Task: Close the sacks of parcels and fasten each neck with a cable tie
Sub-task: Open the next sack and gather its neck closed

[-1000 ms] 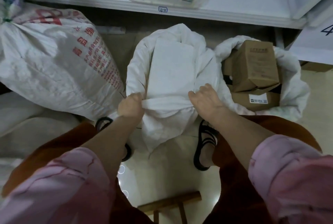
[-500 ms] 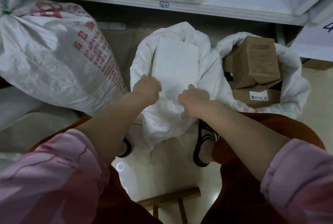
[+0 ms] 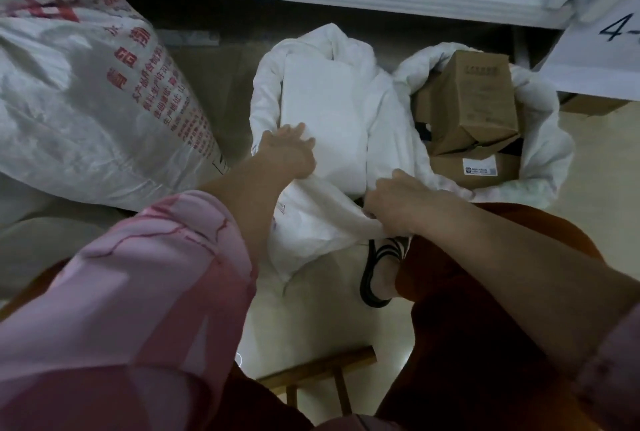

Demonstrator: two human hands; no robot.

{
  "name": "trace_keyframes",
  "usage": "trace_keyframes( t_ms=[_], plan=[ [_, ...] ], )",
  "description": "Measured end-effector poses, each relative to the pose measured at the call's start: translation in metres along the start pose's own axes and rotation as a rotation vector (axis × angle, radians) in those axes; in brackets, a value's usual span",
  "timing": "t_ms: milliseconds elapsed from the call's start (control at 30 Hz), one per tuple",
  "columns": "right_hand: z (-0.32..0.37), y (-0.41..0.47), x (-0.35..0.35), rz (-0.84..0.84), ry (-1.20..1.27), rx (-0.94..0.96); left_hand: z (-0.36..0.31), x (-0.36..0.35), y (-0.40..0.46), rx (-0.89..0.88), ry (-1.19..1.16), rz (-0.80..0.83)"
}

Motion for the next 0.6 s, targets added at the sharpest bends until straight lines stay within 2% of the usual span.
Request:
trace_keyframes(
  t_ms=[200, 367, 467, 600],
  plan=[
    [0.005, -0.016, -0.007, -0.021, 0.111, -0.12, -0.007, 0.0, -0.019, 0.062, -0.091, 0.179],
    [0.006, -0.022, 0.008, -0.133, 0.251, -0.18, -0.009, 0.003, -0.05, 0.036, -0.284, 0.025],
    [0.007, -0.024, 0.017, -0.219, 0.212, -0.198, -0.008, 0.015, -0.071, 0.014, -0.368, -0.089],
    [0.017, -0.035, 0.029, -0.278, 0.177, -0.214, 0.003, 0.028, -0.102, -0.007, -0.452, -0.161]
  ],
)
Point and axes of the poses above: each hand's wrist, its own y-axis towards the middle knuckle, its own x-axis out of the back of the hand, z = x × y, the point moved 3 cm from there along y, towards the middle knuckle, and after that the axes turned 3 degrees about -x, right-handed, at the moved point
